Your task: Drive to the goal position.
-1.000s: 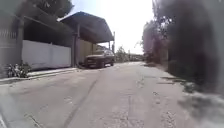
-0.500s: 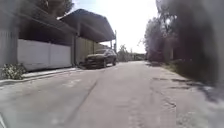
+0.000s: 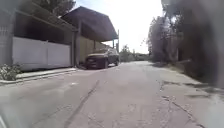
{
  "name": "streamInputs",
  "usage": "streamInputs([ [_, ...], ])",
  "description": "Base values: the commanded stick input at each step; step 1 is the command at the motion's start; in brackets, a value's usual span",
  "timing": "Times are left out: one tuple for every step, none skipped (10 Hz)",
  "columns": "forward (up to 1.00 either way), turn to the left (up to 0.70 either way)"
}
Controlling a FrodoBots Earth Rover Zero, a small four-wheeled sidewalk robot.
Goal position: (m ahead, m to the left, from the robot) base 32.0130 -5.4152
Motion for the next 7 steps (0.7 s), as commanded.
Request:
streamInputs([
  [1.0,0.04],
  [1.0,-0.09],
  [1.0,-0.31],
  [1.0,-0.36],
  [1.0,-0.36],
  [1.0,-0.36],
  [1.0,-0.36],
])
